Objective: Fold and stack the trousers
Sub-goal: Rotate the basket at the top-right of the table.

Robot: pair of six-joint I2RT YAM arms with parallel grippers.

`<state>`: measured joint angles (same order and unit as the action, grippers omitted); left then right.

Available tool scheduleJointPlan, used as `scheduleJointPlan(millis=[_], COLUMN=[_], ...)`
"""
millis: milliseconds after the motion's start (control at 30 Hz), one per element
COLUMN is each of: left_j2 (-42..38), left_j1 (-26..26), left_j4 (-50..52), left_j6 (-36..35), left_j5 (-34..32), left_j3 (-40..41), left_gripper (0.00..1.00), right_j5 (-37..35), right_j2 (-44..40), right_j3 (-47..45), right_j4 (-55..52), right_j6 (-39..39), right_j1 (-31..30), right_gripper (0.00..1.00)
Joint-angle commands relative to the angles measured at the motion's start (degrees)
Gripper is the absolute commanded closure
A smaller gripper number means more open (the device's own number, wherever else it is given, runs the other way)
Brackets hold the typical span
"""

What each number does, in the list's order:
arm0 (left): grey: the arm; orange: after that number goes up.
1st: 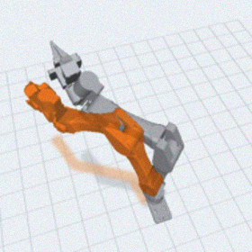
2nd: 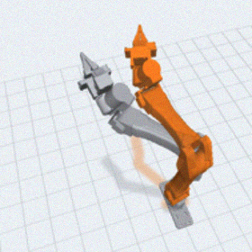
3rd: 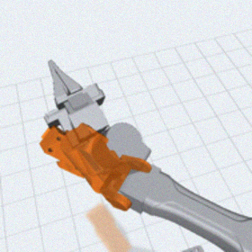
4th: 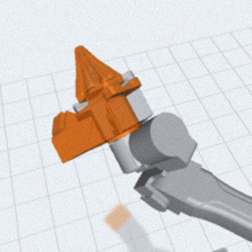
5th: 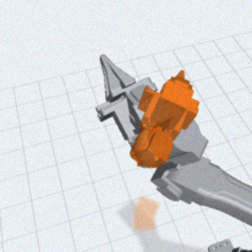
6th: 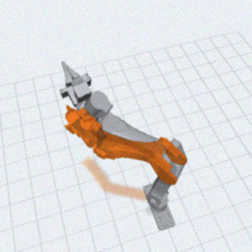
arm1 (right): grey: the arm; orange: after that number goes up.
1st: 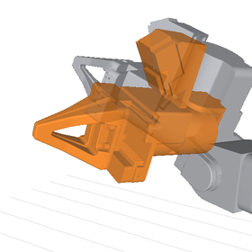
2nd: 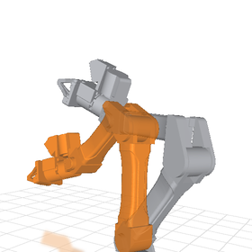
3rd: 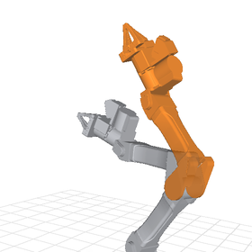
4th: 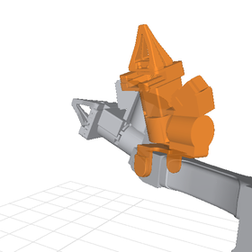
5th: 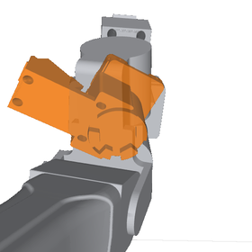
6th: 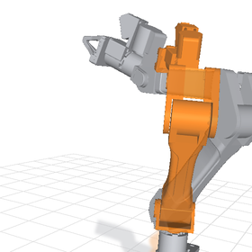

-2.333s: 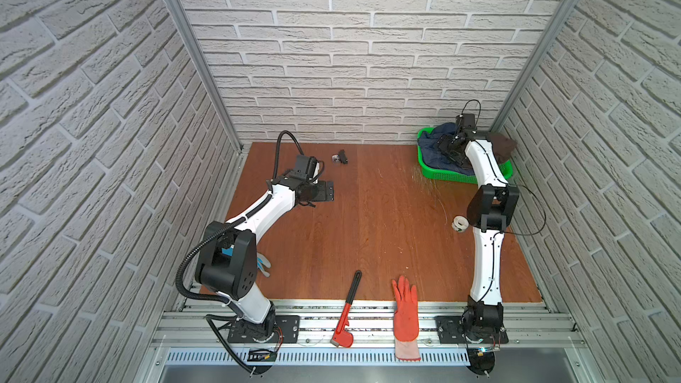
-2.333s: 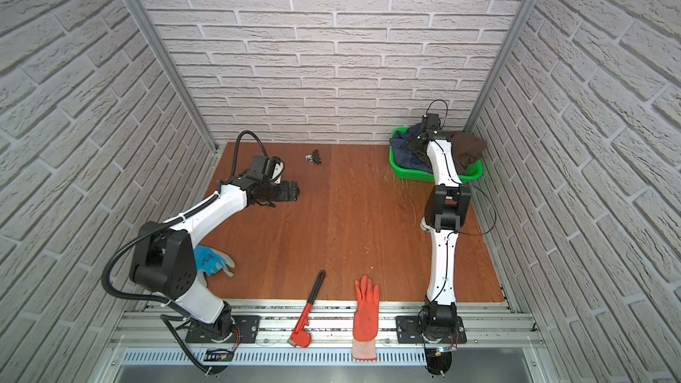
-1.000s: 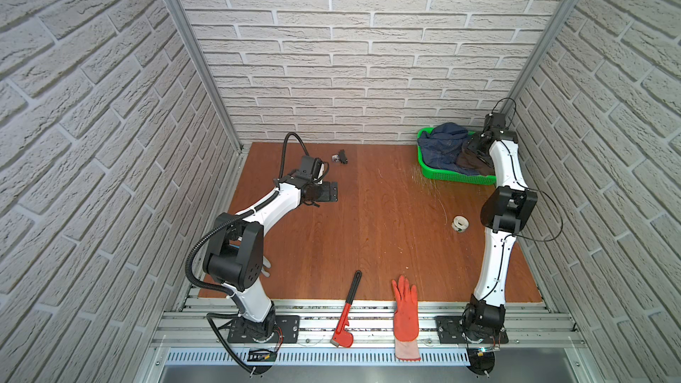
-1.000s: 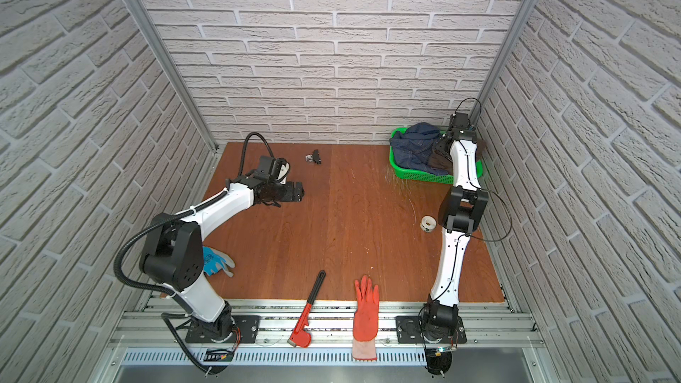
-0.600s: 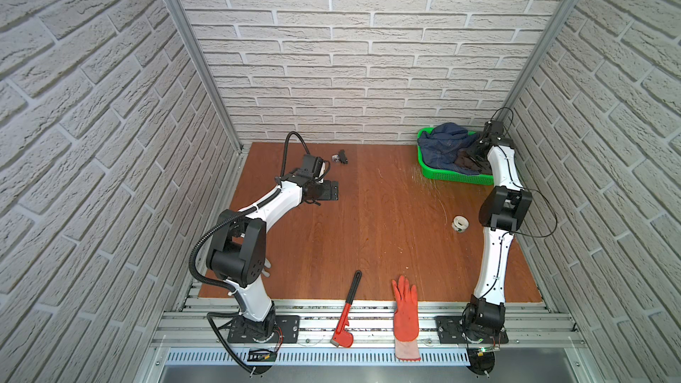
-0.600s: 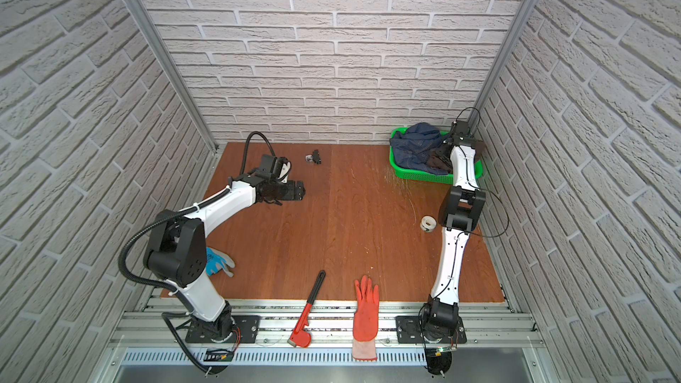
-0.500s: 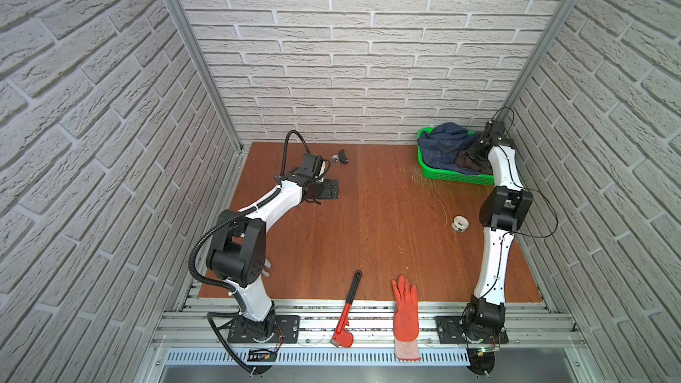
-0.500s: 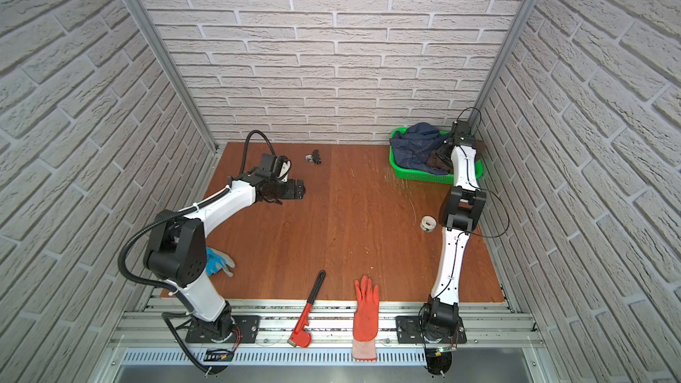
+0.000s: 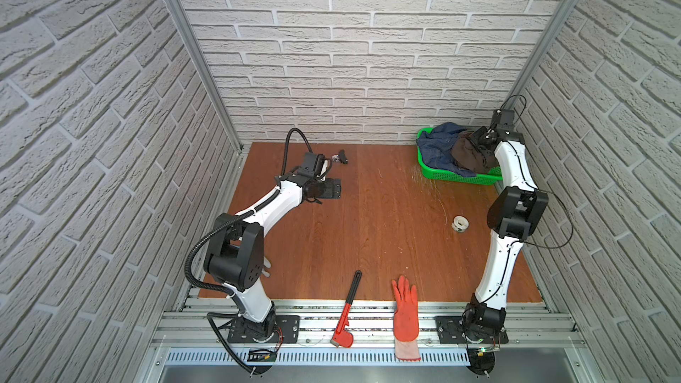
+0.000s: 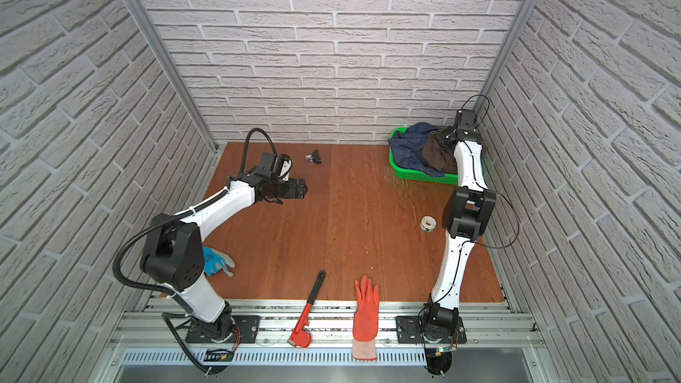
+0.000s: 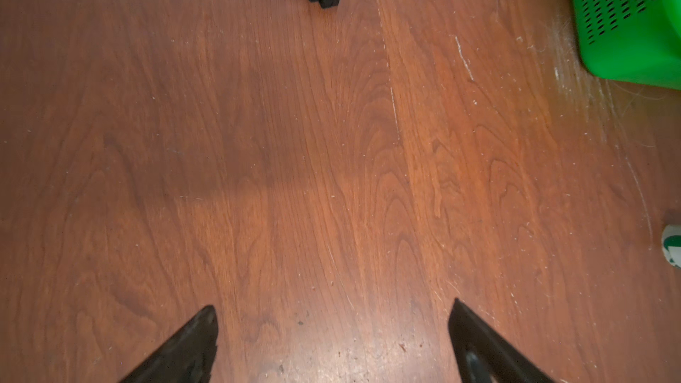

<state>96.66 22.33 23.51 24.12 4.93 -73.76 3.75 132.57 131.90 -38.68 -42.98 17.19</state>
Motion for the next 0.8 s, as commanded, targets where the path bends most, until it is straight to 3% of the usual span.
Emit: scheduleJointPlan(millis=[0, 100, 200, 300, 567, 767], left_j2=[-2.6, -3.3, -4.3, -5.2, -5.6, -6.2], left_j1=[0.4, 0.6, 0.7, 0.6, 0.9, 1.1], left_j4=[-0.7, -0.7, -0.4, -0.1, -0.5, 0.1], left_j6=[0.0, 0.0, -0.3, -0.5, 0.1, 0.1], left_j5=[-0.6, -0.6, -0.8, -0.9, 0.0, -0.1], left_j3=[1.1, 1.3, 1.7, 1.8, 2.1, 1.4], left_gripper=[0.03, 0.03, 0.03, 0.03, 0.03, 0.03], right_j5=[1.2, 0.2, -4.9, -9.9, -19.1, -21.8], right_j2=[-3.0, -5.7, -12.1, -17.4, -30.7, -35.0], right_j3=[-1.3, -7.8, -19.4, -25.0, -34.9, -34.9], right_j4=[5.9, 8.3, 16.6, 19.1, 22.6, 21.4], right_j6=[-1.5, -2.3, -2.7, -1.1, 4.8, 7.1], right_j1=[-3.0, -4.9, -6.8, -8.5, -12.5, -13.4], right_gripper=[0.94, 0.95, 0.95, 0.94, 0.95, 0.94])
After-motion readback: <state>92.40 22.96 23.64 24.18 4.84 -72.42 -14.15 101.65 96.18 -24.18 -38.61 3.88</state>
